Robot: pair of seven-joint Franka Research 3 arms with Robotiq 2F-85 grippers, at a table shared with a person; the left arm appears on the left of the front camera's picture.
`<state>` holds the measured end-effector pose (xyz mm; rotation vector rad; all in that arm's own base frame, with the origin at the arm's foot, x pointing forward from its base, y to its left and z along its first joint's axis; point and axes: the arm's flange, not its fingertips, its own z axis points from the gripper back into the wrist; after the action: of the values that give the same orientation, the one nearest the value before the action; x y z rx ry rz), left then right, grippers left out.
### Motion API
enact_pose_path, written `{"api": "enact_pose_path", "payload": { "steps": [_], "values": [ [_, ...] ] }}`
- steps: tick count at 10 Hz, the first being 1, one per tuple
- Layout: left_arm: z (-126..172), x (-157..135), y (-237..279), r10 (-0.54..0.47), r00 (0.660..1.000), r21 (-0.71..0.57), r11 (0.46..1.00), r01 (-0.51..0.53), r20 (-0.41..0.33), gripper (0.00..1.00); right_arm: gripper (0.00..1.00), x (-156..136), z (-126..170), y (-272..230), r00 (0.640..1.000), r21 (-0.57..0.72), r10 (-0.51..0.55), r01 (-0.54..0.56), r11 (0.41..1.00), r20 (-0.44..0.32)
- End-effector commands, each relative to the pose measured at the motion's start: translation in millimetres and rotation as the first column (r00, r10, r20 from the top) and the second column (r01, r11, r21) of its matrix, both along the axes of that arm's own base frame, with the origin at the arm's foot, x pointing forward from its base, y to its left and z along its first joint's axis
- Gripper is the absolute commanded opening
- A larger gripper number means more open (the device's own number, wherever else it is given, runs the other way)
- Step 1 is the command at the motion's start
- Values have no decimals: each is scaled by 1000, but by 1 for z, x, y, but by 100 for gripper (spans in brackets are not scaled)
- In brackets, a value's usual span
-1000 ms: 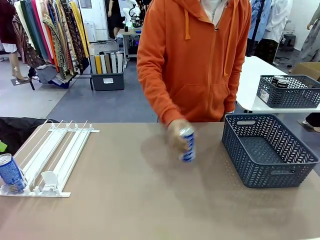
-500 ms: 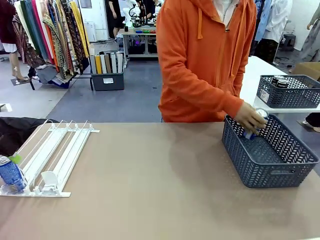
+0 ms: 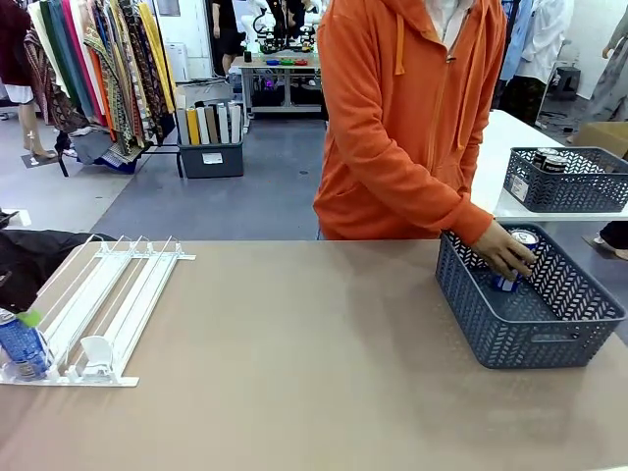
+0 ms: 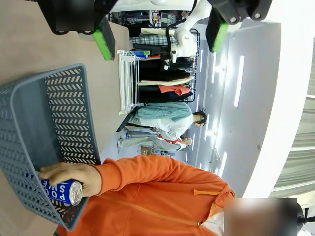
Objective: Retrieve and store the cans from the dispenser.
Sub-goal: Pick up one can from the Automatic Can Dispenser and place it in the middle of the table.
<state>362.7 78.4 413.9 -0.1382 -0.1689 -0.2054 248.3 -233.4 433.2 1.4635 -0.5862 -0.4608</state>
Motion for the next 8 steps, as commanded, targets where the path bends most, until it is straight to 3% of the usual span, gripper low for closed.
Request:
{"api": "enact_pose_path", "payload": {
  "steps": [1,7,8],
  "values": [
    [-27,-31,-12,27,1000,52,998,-27,-3,100,100,1,4,-2,1000,13,-6,6,1000,17],
    [-31,-30,-16,42,999,96,994,-42,4,100,100,1,4,-2,1000,13,-6,6,1000,17],
    [-31,-30,-16,42,999,107,993,-40,-15,58,100,1,4,-2,1000,13,-6,6,1000,17]
  ]
}}
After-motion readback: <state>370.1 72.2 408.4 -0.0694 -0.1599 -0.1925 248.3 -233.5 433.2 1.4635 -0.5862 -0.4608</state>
